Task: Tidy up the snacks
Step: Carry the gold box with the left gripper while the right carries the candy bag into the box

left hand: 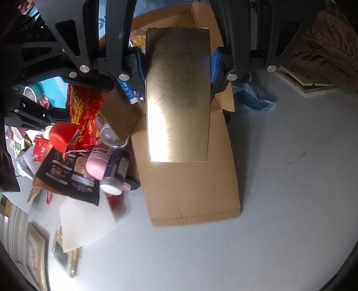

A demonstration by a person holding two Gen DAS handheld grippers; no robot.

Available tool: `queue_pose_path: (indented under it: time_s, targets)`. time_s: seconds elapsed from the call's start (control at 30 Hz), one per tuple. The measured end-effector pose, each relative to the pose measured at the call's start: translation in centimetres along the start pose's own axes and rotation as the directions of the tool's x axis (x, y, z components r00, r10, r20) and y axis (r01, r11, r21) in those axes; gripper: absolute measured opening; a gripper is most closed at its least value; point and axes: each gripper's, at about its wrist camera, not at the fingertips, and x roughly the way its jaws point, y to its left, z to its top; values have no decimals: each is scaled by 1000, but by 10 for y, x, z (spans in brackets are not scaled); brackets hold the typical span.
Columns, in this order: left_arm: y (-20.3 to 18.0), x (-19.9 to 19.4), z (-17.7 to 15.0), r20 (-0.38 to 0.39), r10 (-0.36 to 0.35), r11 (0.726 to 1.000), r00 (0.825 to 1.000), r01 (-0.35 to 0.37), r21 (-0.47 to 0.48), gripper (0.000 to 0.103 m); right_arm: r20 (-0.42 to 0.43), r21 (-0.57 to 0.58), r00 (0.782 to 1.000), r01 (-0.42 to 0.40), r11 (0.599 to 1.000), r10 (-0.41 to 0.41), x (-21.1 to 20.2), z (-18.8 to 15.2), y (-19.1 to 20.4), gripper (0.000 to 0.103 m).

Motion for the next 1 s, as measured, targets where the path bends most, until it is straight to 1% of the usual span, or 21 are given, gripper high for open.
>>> queue_pose_path:
  time_s: [0.2,0.4,0.53,0.73,0.9,1.0]
  targets:
    - [2,42,-5,-54,12,1000,998,-11,19,43,-40,8,999,4,1000,-4,37,-1,-8,72]
    - [8,77,-14,-117,15,1000,993,-15,-1,43,-78,52,997,-3,999,7,71,-9,-17,72]
    - [9,94,-22,-151,22,1000,988,-22,-1,43,-98,55,995,2,999,4,88,-16,-19,72]
    - [11,119,-33,-212,54,999,976,-51,18,43,-128,49,992,23,999,-16,110,-21,-21,72]
    - [15,134,-41,-253,54,998,966,-55,4,43,-169,47,985,35,998,-26,126,-24,-16,72]
    - [15,142,-45,-272,86,996,958,-87,9,43,-192,36,981,41,999,-33,134,-22,-12,72]
